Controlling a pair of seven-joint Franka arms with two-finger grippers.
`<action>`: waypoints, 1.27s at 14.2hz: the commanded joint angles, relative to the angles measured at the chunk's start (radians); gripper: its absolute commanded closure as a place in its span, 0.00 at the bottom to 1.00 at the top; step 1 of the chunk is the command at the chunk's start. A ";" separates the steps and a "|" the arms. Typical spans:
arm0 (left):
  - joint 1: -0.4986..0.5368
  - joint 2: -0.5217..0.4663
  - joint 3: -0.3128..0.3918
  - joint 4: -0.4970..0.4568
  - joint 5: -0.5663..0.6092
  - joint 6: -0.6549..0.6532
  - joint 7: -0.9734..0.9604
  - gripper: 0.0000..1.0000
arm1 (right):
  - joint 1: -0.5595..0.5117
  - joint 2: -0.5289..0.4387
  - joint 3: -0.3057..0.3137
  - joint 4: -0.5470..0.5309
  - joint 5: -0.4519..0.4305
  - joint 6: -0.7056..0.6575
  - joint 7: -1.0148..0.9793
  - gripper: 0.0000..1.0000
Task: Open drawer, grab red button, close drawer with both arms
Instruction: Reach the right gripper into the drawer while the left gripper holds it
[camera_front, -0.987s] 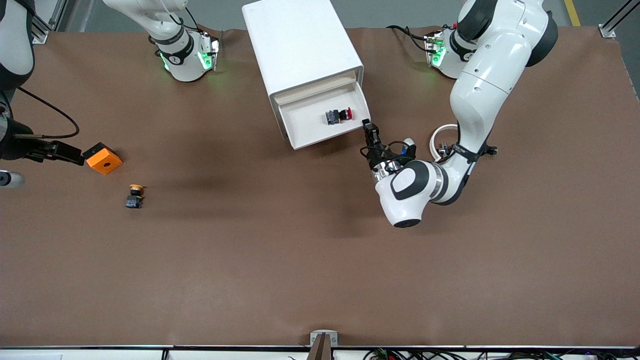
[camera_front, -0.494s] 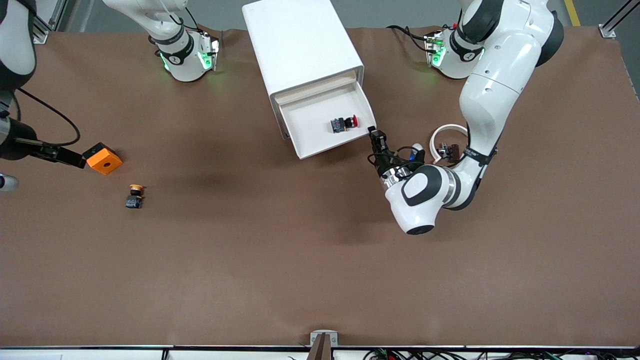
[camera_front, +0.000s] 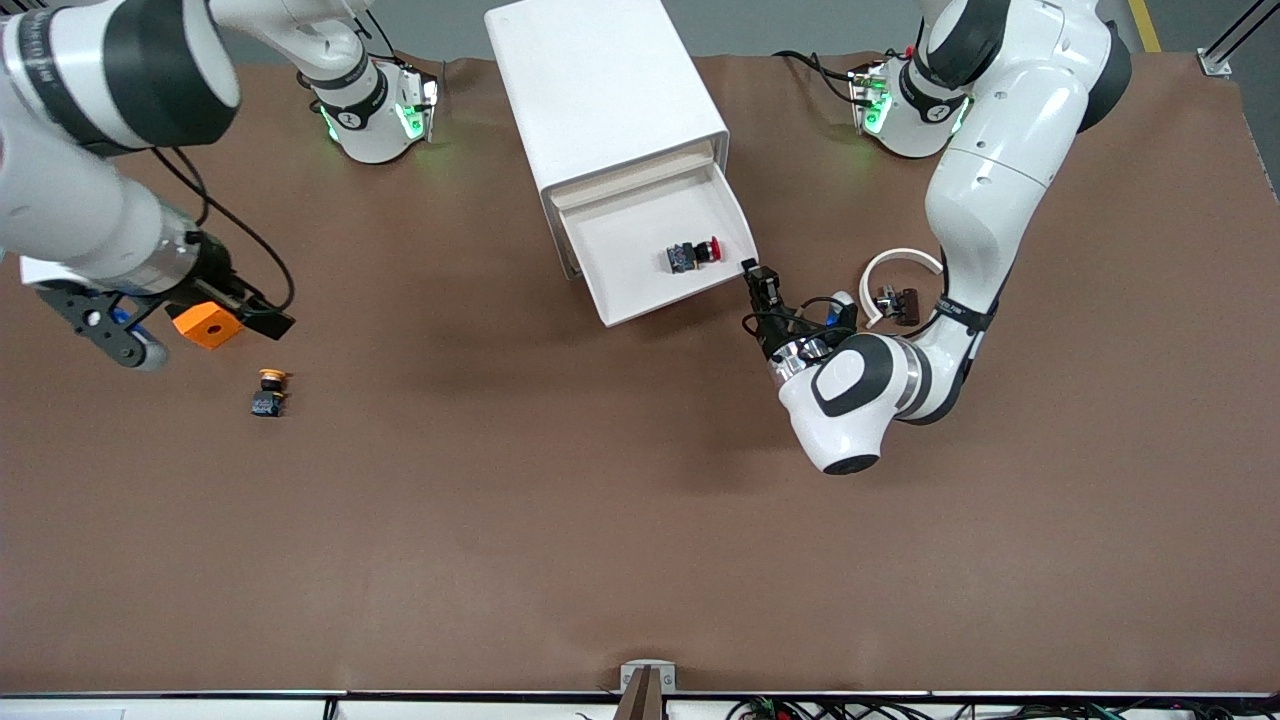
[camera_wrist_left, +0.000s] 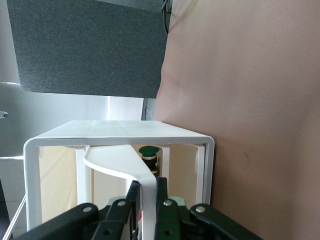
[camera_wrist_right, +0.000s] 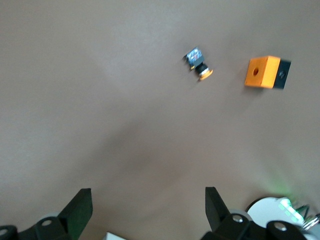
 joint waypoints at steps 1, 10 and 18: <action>0.012 -0.007 0.006 0.006 0.021 -0.029 0.016 0.45 | 0.072 0.015 -0.008 0.027 0.037 -0.007 0.127 0.00; 0.012 -0.007 -0.001 0.004 -0.070 -0.031 0.016 0.00 | 0.296 0.096 -0.008 0.042 0.157 0.168 0.502 0.00; 0.050 -0.041 0.003 0.007 -0.047 -0.092 0.059 0.00 | 0.477 0.285 -0.009 0.150 0.151 0.254 0.819 0.00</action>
